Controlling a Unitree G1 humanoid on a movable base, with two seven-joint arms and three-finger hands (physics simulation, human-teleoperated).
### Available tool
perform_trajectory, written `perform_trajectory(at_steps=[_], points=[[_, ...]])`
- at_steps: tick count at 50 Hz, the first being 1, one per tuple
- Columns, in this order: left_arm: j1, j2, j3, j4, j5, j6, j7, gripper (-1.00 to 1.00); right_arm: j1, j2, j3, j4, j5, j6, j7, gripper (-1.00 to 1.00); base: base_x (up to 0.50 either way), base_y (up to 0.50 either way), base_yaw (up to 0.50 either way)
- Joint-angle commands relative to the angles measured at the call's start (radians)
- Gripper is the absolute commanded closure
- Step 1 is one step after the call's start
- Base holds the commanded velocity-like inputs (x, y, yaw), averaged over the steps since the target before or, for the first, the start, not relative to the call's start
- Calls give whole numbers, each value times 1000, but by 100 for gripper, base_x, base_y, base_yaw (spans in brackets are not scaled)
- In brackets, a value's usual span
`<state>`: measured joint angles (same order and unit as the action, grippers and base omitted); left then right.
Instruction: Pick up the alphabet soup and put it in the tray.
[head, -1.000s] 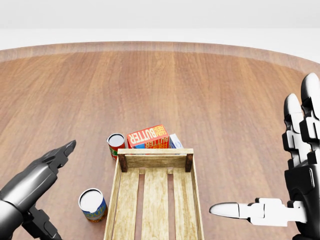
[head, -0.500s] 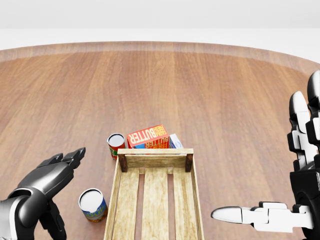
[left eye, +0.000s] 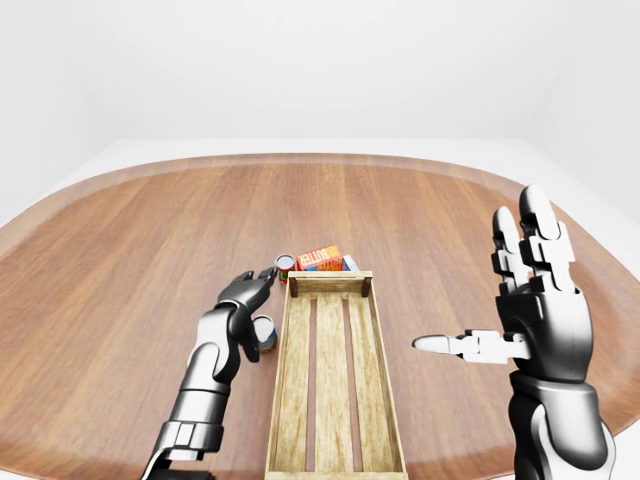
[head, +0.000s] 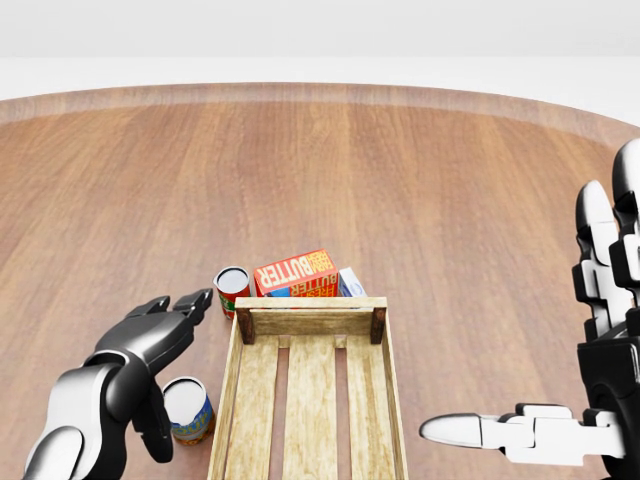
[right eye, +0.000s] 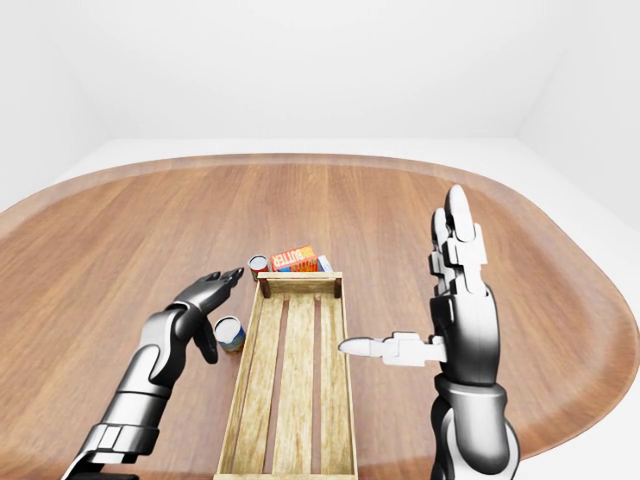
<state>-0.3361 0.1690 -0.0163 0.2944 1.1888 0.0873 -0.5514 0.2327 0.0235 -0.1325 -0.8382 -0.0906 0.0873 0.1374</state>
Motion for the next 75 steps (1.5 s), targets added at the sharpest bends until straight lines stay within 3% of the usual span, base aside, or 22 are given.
perform_trajectory(at_steps=[1, 4, 6, 8, 12, 13, 15, 18, 22, 25, 28, 30, 45, 51, 52, 56, 58, 61, 66, 75], points=[[-24, -19, -35, 29, 28, 0, -12, -100, 6, 4, -8, 6, 5, 0, -1, -98, 0, 0, 0], [-27, -26, -33, 77, 22, 0, 28, -100, 8, 4, -10, 4, 6, 0, 0, -98, 0, 0, 0], [-23, -22, -35, 44, 29, 0, -7, -100, 10, 4, -13, -2, 8, 0, 1, -98, 0, 0, 0], [-28, -22, -36, 89, 26, 0, 25, -100, 11, 6, -16, -2, 8, 0, 1, -98, 0, 0, 0], [-29, -22, -35, 47, 29, 0, -25, -100, 11, 7, -12, -5, 4, 0, -1, -98, 0, 0, 0], [-29, -24, -34, 81, 23, 0, 7, -100, 10, 7, -10, -8, 3, 0, -1, -98, 0, 0, 0], [-23, -21, -36, 40, 31, 0, -32, -100, 8, 7, -11, -8, 2, 0, -3, -98, 0, 0, 0], [-14, -22, -35, 85, 23, 0, 12, -100, 8, 6, -17, -6, 5, 0, -2, -98, 0, 0, 0], [-11, -15, -33, 54, 31, 0, -26, -100, 5, 7, -17, -7, 6, 0, -4, -98, 0, 0, 0], [-20, -17, -32, 116, 22, 0, 14, -100, 9, 7, -15, -11, 6, 0, -3, -98, 0, 0, 0], [-5, -11, -39, 82, 24, 0, -33, -100, 15, 9, -20, -8, 9, 0, -3, -98, 0, 0, 0], [13, -13, -43, 109, 24, 0, -8, -100, 19, 12, -22, -12, 10, 0, -2, -98, 0, 0, 0], [-20, -8, -45, 219, -2, 0, 39, -100, 23, 14, -22, -5, 9, 0, -3, -98, 0, 0, 0], [-24, -8, -44, 186, 0, 0, -9, -100, 24, 14, -22, -6, 6, 0, -4, -98, 0, 0, 0], [-37, -10, -42, 235, -5, 0, 26, -100, 25, 14, -21, -5, 5, 0, -3, -98, 0, 0, 0], [-36, -9, -45, 219, -5, 0, 8, -100, 28, 14, -22, -4, 4, 0, -3, -98, 0, 0, 0], [-46, -11, -44, 274, -13, 0, 47, -100, 28, 15, -22, -5, 4, 0, -2, -98, 0, 0, 0], [-48, -7, -44, 242, -12, 0, 14, -100, 28, 15, -16, -6, 1, 0, -3, -98, 0, 0, 0], [-66, -9, -43, 306, -25, 0, 54, -100, 34, 15, -14, -8, 1, 0, -3, -98, 0, 0, 0], [-67, -7, -50, 315, -30, 0, 51, -100, 33, 16, -23, -17, 2, 0, -1, -98, 0, 0, 0]])
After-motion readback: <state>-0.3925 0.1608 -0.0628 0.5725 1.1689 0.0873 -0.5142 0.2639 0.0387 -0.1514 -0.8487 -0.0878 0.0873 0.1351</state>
